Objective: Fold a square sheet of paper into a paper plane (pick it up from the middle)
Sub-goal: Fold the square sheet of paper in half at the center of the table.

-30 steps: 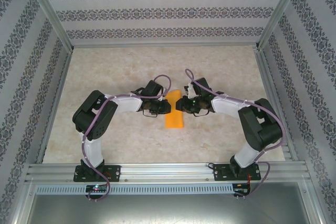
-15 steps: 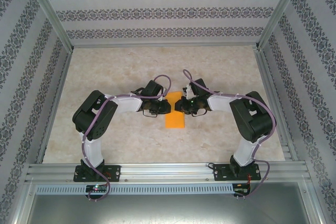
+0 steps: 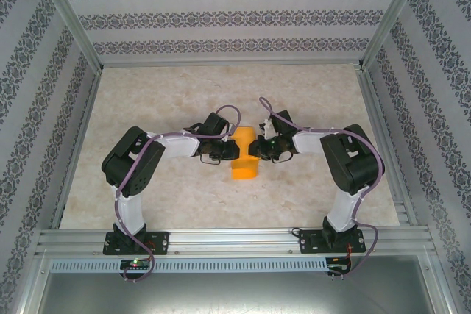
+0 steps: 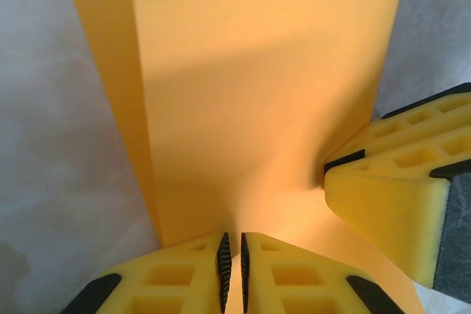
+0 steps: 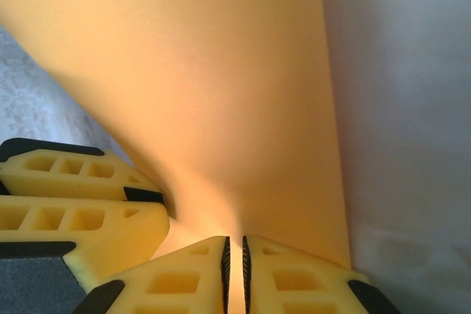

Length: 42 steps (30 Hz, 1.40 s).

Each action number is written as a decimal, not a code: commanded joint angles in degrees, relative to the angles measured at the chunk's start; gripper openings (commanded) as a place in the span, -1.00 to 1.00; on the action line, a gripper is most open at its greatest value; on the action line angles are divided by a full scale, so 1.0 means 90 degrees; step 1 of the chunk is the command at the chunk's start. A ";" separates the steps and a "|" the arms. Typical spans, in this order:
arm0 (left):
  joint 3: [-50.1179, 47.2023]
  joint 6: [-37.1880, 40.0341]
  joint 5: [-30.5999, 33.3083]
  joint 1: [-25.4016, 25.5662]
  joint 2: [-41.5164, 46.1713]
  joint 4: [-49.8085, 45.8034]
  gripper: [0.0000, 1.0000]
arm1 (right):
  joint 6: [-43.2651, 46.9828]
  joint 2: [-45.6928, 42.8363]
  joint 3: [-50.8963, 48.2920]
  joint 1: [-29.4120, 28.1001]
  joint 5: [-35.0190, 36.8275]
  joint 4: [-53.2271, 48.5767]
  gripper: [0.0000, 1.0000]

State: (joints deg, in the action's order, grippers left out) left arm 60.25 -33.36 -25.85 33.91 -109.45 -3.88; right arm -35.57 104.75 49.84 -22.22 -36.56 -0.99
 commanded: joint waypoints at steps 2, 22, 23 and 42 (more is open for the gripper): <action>-0.0141 0.0209 0.0657 0.0061 -0.0377 -0.0759 -0.63 | 0.0385 0.0048 -0.0111 0.0113 0.0302 -0.0314 -0.73; -0.0045 0.0374 0.0702 0.0060 -0.0417 -0.0928 -0.64 | 0.0240 0.0422 0.0736 0.0107 0.0279 -0.0093 -1.00; -0.0063 0.0377 0.0701 0.0060 -0.0425 -0.0934 -0.64 | 0.0282 0.0481 0.0765 0.0121 0.0310 -0.0128 -1.00; -0.0111 0.0523 0.0856 0.0065 -0.0409 -0.1150 -0.64 | 0.0057 0.0666 0.0355 0.0656 0.1035 0.0895 -1.00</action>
State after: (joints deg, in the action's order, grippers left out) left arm 61.34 -30.74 -24.08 34.20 -109.82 -4.84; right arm -34.59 109.34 54.35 -18.85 -34.63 3.57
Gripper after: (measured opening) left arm 0.180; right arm 0.042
